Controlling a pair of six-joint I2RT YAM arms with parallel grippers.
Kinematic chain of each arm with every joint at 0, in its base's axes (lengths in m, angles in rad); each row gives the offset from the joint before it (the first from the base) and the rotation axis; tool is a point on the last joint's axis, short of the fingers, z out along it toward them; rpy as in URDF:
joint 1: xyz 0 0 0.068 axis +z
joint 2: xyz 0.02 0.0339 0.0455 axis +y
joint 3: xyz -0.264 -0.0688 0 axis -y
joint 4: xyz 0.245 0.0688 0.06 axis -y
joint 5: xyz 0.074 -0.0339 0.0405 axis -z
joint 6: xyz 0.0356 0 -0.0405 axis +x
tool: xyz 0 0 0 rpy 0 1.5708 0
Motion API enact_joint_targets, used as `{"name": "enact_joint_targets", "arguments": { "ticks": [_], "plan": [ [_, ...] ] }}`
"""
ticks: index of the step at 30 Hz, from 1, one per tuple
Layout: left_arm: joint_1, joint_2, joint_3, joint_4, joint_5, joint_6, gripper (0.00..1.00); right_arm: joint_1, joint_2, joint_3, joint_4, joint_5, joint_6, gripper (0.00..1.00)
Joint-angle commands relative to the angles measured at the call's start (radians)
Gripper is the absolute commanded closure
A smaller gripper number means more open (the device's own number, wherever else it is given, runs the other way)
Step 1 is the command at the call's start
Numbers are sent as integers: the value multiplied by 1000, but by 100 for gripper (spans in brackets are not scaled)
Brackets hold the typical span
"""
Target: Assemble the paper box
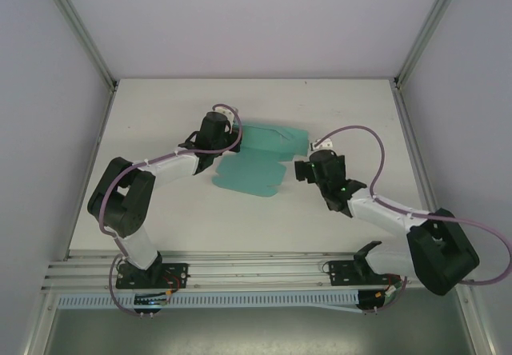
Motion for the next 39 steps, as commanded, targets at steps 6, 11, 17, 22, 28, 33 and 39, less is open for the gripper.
{"name": "enact_joint_targets", "arguments": {
  "ticks": [6, 11, 17, 22, 28, 33, 39],
  "plan": [
    [-6, -4, 6, 17, 25, 35, 100, -11, 125, 121, 122, -8, -50, 1],
    [-6, -3, -3, 19, 26, 45, 100, -15, 170, 178, 141, -52, -90, 1],
    [-6, -10, -7, 28, 49, 26, 100, -8, 257, 213, 214, -142, -97, 1],
    [-6, -9, 12, 5, 61, -25, 100, 36, 347, 222, 330, -108, -103, 1],
    [-6, -9, 19, 8, 99, -69, 100, 103, 456, 250, 446, 50, -125, 1],
    [-6, -9, 18, 4, 100, -86, 100, 172, 548, 331, 427, 323, -213, 1],
    [-7, -9, 19, -10, 70, -89, 100, 179, 507, 303, 438, 378, -205, 1]
  ]
}}
